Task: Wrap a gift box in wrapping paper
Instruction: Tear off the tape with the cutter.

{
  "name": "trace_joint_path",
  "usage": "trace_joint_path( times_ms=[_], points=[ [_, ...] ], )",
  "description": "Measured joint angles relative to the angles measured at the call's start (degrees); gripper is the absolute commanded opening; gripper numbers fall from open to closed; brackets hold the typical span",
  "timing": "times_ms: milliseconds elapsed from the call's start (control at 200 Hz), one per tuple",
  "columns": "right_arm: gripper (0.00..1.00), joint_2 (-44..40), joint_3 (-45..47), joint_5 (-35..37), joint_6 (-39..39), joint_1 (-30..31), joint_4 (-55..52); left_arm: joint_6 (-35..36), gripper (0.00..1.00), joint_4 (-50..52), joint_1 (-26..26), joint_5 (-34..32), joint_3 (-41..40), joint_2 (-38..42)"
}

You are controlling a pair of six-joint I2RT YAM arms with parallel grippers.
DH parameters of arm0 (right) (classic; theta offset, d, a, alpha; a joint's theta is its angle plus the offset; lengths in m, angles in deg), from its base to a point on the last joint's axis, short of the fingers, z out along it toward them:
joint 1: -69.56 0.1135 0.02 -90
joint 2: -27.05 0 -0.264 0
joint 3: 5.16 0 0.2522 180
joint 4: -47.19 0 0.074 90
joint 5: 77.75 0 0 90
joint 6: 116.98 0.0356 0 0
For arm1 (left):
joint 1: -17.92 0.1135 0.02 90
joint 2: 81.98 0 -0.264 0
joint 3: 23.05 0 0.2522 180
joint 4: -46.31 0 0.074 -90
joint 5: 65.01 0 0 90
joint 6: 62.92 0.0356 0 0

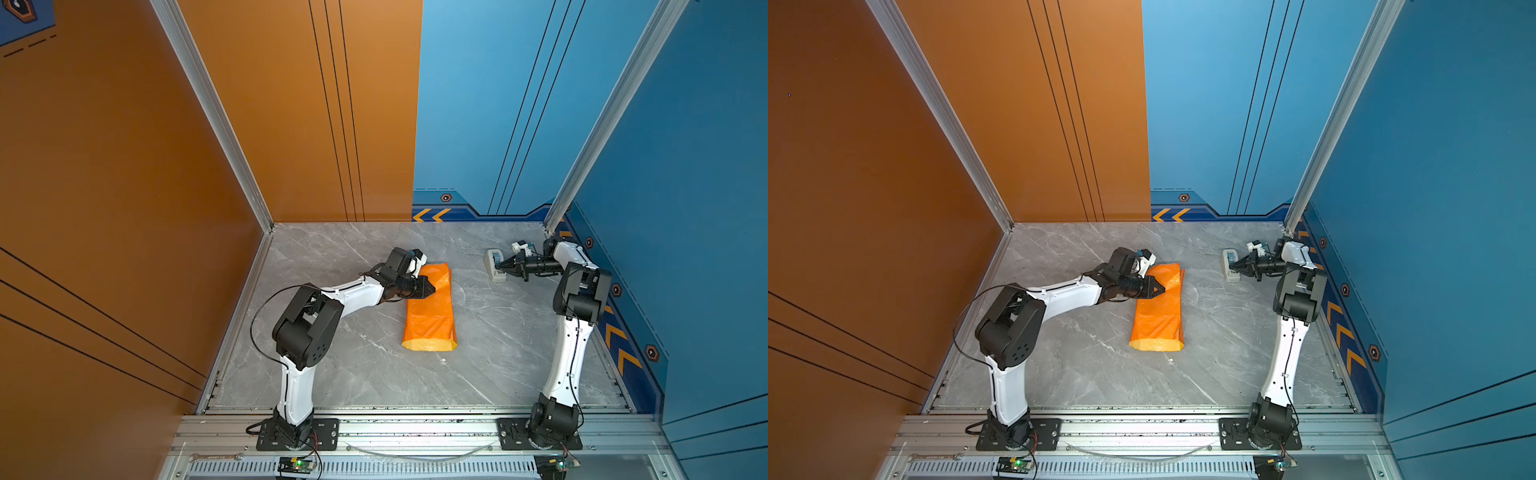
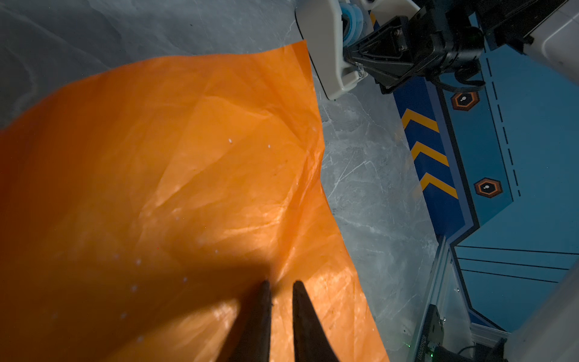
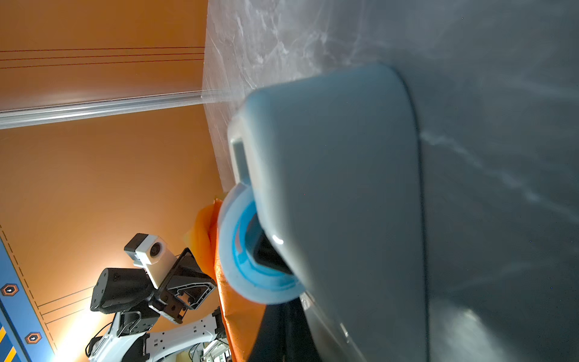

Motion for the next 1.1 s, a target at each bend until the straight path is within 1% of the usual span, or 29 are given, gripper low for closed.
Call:
trace_joint_path(
  times_ms=[320, 516, 716, 916, 1101],
  points=[
    [0.00, -4.09, 3.96, 2.54, 2.95, 0.07, 3.54, 0.00, 0.17, 0.31, 0.00, -0.02, 0.15, 0.00],
    [0.00, -6.51, 5.33, 2.49, 5.62, 0.15, 5.44, 0.00, 0.17, 0.42, -0.09, -0.04, 0.20, 0.00],
    [0.00, -8.83, 8.63, 2.56, 8.96, 0.15, 8.00, 0.00, 0.17, 0.42, -0.15, -0.07, 0.20, 0.00],
    [0.00, -13.29, 15.08, 3.06, 12.02, -0.02, 10.99, 0.00, 0.17, 0.42, -0.15, -0.07, 0.20, 0.00],
    [0.00, -21.42, 24.83, 4.70, 15.37, -0.87, 15.85, 0.00, 0.17, 0.39, -0.15, -0.07, 0.20, 0.00]
  ],
)
